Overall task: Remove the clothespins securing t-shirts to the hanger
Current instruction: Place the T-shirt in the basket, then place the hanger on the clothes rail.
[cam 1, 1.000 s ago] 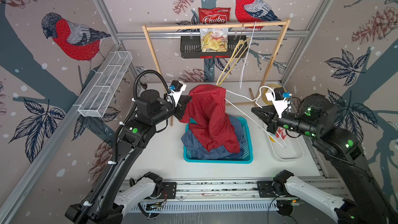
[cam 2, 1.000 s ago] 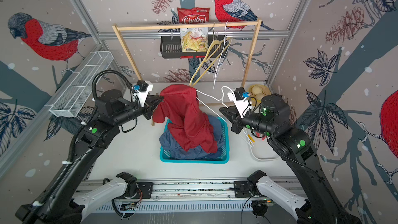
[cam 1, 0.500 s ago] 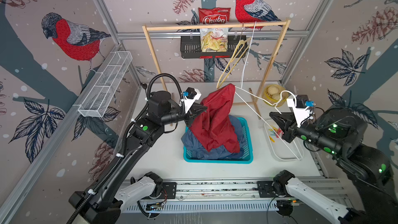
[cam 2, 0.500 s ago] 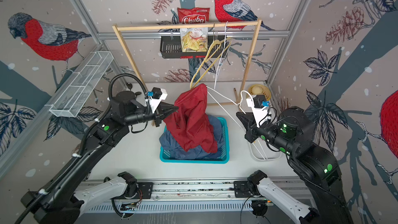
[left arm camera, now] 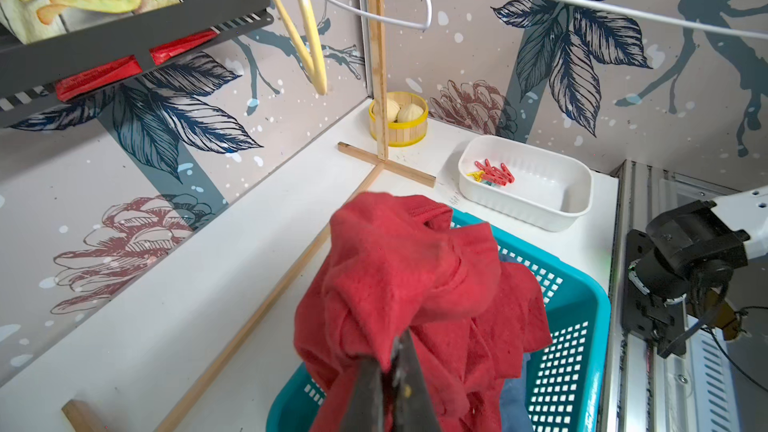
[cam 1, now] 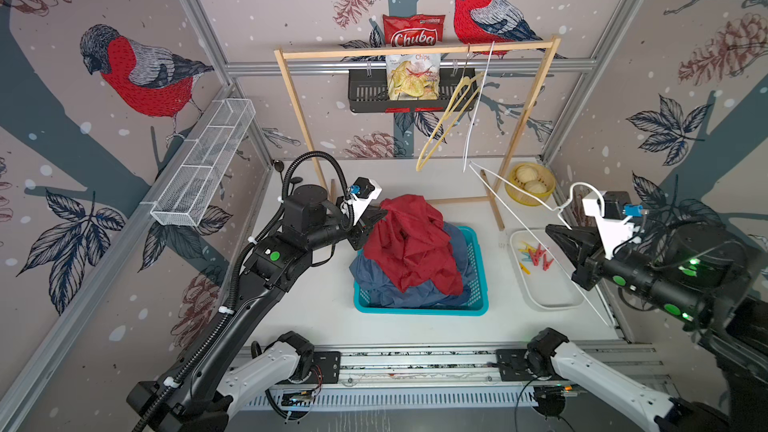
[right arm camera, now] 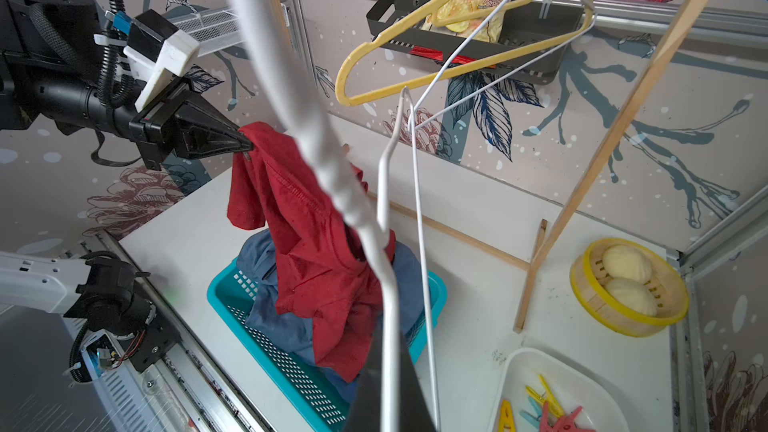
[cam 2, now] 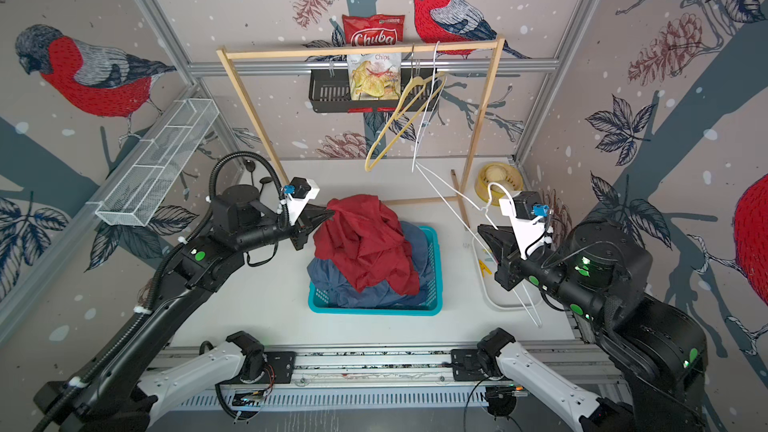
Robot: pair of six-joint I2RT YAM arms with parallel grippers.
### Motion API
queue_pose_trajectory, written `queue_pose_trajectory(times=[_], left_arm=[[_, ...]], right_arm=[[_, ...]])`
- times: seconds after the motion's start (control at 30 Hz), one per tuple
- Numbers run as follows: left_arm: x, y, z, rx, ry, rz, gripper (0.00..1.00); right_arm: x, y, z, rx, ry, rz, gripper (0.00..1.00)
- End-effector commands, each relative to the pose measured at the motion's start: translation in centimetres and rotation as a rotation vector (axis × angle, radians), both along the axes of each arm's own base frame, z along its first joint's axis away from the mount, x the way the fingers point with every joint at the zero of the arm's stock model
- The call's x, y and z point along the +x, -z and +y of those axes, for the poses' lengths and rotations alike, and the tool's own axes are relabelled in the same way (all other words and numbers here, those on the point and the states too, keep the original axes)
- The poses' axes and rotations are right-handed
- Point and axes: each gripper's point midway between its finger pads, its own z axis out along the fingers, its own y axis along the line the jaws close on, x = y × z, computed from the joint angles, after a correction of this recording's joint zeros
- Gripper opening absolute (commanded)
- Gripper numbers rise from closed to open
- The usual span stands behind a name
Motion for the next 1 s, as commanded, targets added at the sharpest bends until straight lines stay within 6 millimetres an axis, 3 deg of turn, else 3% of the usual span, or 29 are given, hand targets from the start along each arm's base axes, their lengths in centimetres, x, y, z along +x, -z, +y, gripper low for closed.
queue_pose_trajectory(times=[0.0,0.03,0.13,0.2,0.3,0.5,0.67,0.77,0.83,0.9,0.97], left_arm=[[-1.8,0.7,-2.0,-0.046,0.141,0.066,0.0],[-2.3,1.2,-2.9,-0.052,0.183,0.088,0.03],[-2.9,3.3,-5.0,0.035,0.202,0.107,0.52],[-1.0,3.6,-4.2,0.096,0.078,0.104,0.65],[0.4,2.8,-2.4,0.157,-0.022,0.055,0.71],[-0.9,0.1,-0.8,0.191,0.011,-0.017,0.75],[-1.4,-4.8,0.8,0.16,0.003,-0.125,0.73],[-3.2,-8.9,0.4,0.089,0.107,-0.219,0.72],[-4.4,-10.5,-0.3,0.062,0.194,-0.28,0.71],[-4.7,-10.9,-0.8,0.054,0.237,-0.318,0.7],[-4.7,-10.0,-1.5,0.071,0.294,-0.31,0.7]], right_arm=[[0.3,-0.5,0.3,0.015,-0.003,-0.027,0.0],[0.4,-0.4,0.6,0.018,-0.015,-0.027,0.0],[1.1,0.0,1.9,0.028,-0.049,-0.025,0.0],[1.5,0.2,2.8,0.039,-0.078,-0.019,0.0],[1.6,0.4,4.3,0.048,-0.14,-0.005,0.0],[1.1,0.0,6.7,0.08,-0.274,-0.019,0.0],[0.6,0.6,8.8,0.068,-0.406,0.0,0.0],[0.1,1.8,10.4,0.058,-0.511,0.058,0.0],[-0.3,2.7,11.6,0.055,-0.588,0.122,0.0],[-0.4,3.7,12.6,0.045,-0.647,0.181,0.0],[-0.2,4.2,13.2,0.034,-0.675,0.204,0.0]])
